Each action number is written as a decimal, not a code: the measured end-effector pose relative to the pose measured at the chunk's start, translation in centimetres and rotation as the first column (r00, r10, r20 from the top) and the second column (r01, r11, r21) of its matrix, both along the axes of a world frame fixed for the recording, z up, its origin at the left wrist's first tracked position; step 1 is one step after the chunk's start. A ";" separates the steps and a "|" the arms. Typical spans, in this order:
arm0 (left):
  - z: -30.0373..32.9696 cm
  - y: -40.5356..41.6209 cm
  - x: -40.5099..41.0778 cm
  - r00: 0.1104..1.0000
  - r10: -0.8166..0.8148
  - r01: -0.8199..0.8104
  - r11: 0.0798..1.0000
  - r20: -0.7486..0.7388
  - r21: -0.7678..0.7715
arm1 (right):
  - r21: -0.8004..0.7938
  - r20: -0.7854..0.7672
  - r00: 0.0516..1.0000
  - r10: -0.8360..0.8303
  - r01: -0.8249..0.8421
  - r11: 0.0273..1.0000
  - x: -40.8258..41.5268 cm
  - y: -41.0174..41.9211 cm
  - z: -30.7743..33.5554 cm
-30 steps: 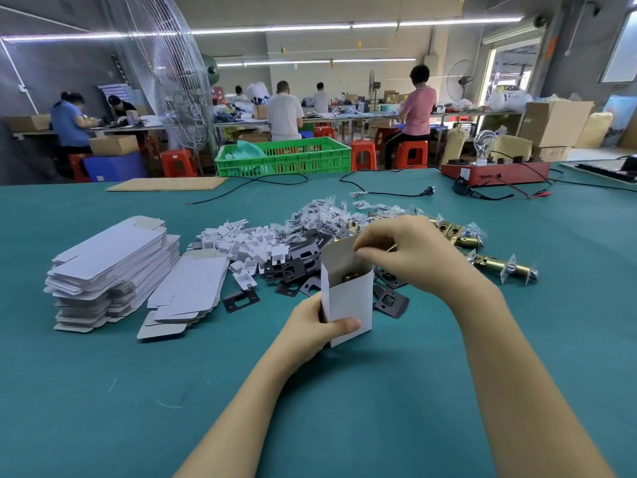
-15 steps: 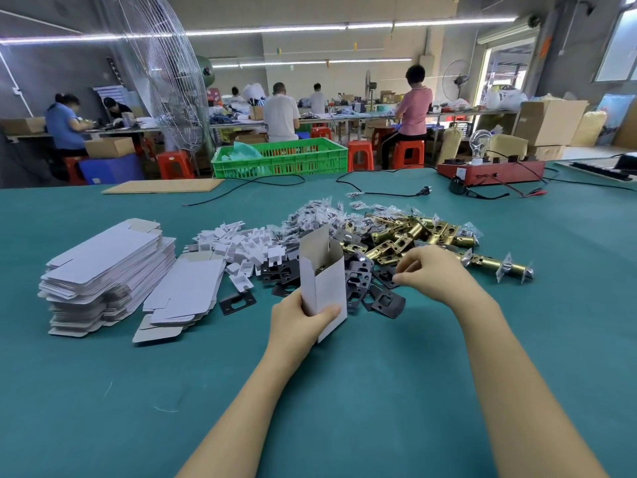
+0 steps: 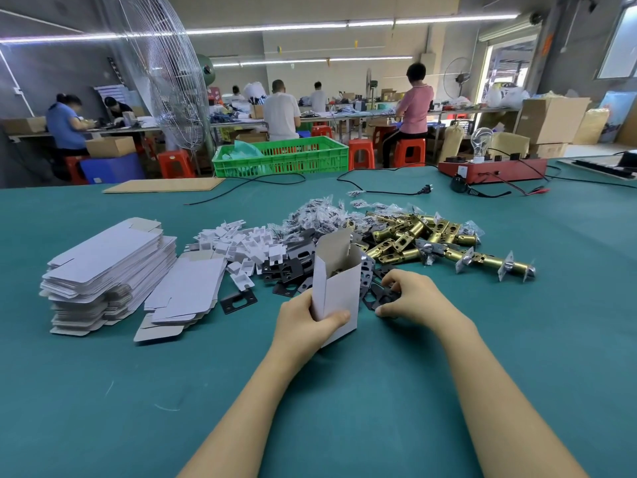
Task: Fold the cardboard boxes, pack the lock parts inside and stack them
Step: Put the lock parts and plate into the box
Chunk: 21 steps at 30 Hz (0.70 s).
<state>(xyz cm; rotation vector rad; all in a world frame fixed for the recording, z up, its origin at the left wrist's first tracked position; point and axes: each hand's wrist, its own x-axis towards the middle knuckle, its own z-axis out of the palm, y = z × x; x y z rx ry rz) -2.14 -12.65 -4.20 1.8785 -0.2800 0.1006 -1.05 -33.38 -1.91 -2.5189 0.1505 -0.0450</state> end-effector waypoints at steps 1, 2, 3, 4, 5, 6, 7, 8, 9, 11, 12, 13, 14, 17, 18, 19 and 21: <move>0.1 0.0 -0.1 1.000 -0.012 0.012 1.000 0.008 0.001 | -0.002 0.014 1.000 0.007 -0.007 1.000 0.0 0.0 -0.1; 0.1 -0.1 -0.2 0.999 -0.030 0.030 1.000 0.016 0.005 | -0.008 0.025 1.000 0.012 -0.012 1.000 0.1 -0.1 -0.1; 0.1 -0.1 -0.2 0.998 -0.053 0.053 0.999 0.026 0.012 | -0.014 0.036 0.999 0.016 -0.015 1.000 0.1 -0.1 -0.2; 0.0 0.0 -0.2 0.996 -0.079 0.078 0.997 0.037 0.018 | -0.019 0.046 0.999 0.019 -0.018 1.000 0.2 -0.2 -0.2; 0.0 0.0 -0.1 0.994 -0.102 0.101 0.995 0.046 0.021 | -0.018 0.056 0.998 0.019 -0.018 1.000 0.2 -0.3 -0.1; -0.1 0.1 -0.1 0.992 -0.117 0.117 0.993 0.052 0.021 | -0.008 0.062 0.998 0.016 -0.016 1.000 0.2 -0.5 -0.1; -0.1 0.1 0.0 0.991 -0.127 0.126 0.992 0.052 0.021 | 0.012 0.062 0.998 0.009 -0.010 1.000 0.2 -0.7 -0.1; -0.2 0.2 0.1 0.990 -0.132 0.131 0.991 0.053 0.020 | 0.037 0.054 0.999 -0.001 -0.001 0.999 0.2 -0.8 -0.1; -0.2 0.2 0.2 0.989 -0.135 0.134 0.991 0.054 0.016 | 0.065 0.044 0.999 -0.012 0.009 0.998 0.1 -1.0 -0.1; -0.3 0.2 0.2 0.988 -0.141 0.141 0.990 0.057 0.008 | 0.136 0.039 0.998 -0.041 0.035 0.990 0.1 -1.2 -0.3; -0.3 0.2 0.3 0.988 -0.146 0.145 0.989 0.058 0.008 | 0.190 0.050 0.997 -0.064 0.054 0.980 0.0 -1.2 -0.3; -0.3 0.2 0.2 0.987 -0.151 0.151 0.989 0.059 0.011 | 0.251 0.065 0.993 -0.094 0.075 0.965 0.0 -1.3 -0.2; -0.3 0.2 0.2 0.986 -0.158 0.158 0.987 0.059 0.014 | 0.299 0.079 0.989 -0.122 0.093 0.950 -0.1 -1.3 -0.1; -0.2 0.3 0.2 0.982 -0.180 0.179 0.984 0.058 0.019 | 0.365 0.102 0.978 -0.180 0.131 0.922 -0.1 -1.5 0.2; -0.2 0.3 0.1 0.981 -0.185 0.184 0.983 0.058 0.016 | 0.385 0.091 0.979 -0.184 0.136 0.913 -0.2 -1.6 0.3; -0.2 0.2 0.1 0.980 -0.189 0.188 0.982 0.056 0.010 | 0.401 0.073 0.981 -0.179 0.135 0.906 -0.3 -1.7 0.4; -0.1 0.1 -0.1 0.979 -0.198 0.198 0.980 0.044 -0.002 | 0.398 0.033 0.987 -0.155 0.130 0.908 -0.4 -1.8 0.5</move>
